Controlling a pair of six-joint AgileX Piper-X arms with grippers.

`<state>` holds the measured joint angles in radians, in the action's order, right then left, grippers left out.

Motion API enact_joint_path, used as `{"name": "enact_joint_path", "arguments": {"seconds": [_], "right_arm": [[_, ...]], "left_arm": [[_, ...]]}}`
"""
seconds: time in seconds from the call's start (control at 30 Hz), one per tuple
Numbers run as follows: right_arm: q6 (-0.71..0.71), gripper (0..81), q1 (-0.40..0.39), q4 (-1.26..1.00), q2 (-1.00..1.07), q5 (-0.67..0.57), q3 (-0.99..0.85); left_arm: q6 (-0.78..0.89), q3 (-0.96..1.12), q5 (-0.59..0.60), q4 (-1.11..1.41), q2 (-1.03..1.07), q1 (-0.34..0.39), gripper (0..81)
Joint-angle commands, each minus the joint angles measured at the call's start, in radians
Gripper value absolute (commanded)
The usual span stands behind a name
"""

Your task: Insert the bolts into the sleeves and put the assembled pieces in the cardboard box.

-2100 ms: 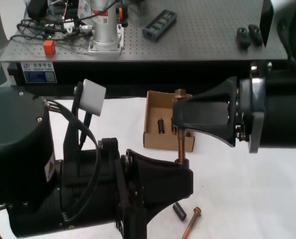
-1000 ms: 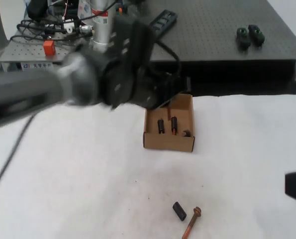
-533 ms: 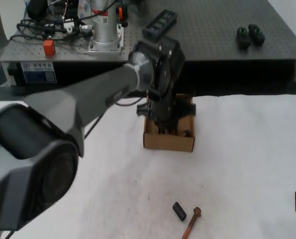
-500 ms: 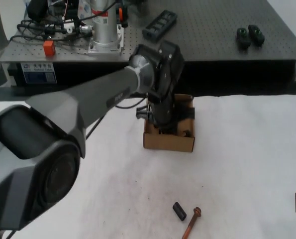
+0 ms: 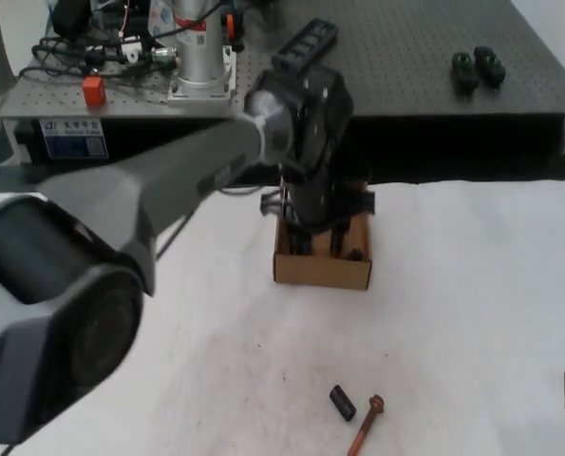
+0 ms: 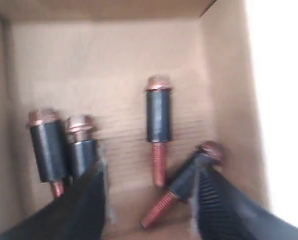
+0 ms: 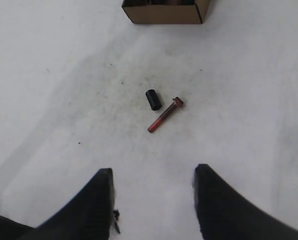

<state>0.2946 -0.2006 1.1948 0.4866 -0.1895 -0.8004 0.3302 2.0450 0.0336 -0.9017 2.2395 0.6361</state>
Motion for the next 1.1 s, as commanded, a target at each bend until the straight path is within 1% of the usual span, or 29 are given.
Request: {"name": "enact_joint_path", "arguments": {"seconds": [0.0,0.07,0.1,0.17,0.27,0.4,0.53,0.63,0.8,1.07], "right_arm": [[-0.004,37.1,0.005,-0.002,-0.006,0.001,-0.004],[-0.003,37.1,0.005,-0.004,-0.006,0.001,-0.004],[-0.003,37.1,0.005,-0.004,-0.006,0.001,-0.004],[-0.003,37.1,0.005,-0.004,-0.006,0.001,-0.004],[-0.003,37.1,0.005,-0.004,-0.006,0.038,-0.004],[-0.003,37.1,0.005,0.011,-0.006,0.060,-0.007],[-0.003,37.1,0.005,0.030,-0.015,0.060,-0.006],[-0.003,37.1,0.005,0.029,-0.033,0.060,-0.006],[-0.003,37.1,0.005,0.033,-0.054,0.068,-0.006],[-0.003,37.1,0.005,0.033,-0.054,0.068,-0.006]], "left_arm": [[-0.031,0.007,-0.001,-0.022,-0.046,0.016,33.0],[-0.086,-0.025,-0.011,-0.089,-0.082,0.054,32.8],[-0.103,-0.049,-0.034,-0.124,-0.097,0.080,32.8],[-0.109,-0.102,-0.071,-0.170,-0.116,0.131,32.8],[-0.109,-0.198,-0.083,-0.165,-0.140,0.212,32.8],[-0.118,-0.267,-0.083,-0.139,-0.147,0.284,32.8],[-0.137,-0.310,-0.105,-0.127,-0.147,0.314,32.8],[-0.137,-0.330,-0.103,-0.112,-0.147,0.314,32.8],[-0.131,-0.339,-0.022,-0.116,-0.142,0.321,32.8],[-0.133,-0.415,-0.022,-0.085,-0.142,0.348,32.8]]}}
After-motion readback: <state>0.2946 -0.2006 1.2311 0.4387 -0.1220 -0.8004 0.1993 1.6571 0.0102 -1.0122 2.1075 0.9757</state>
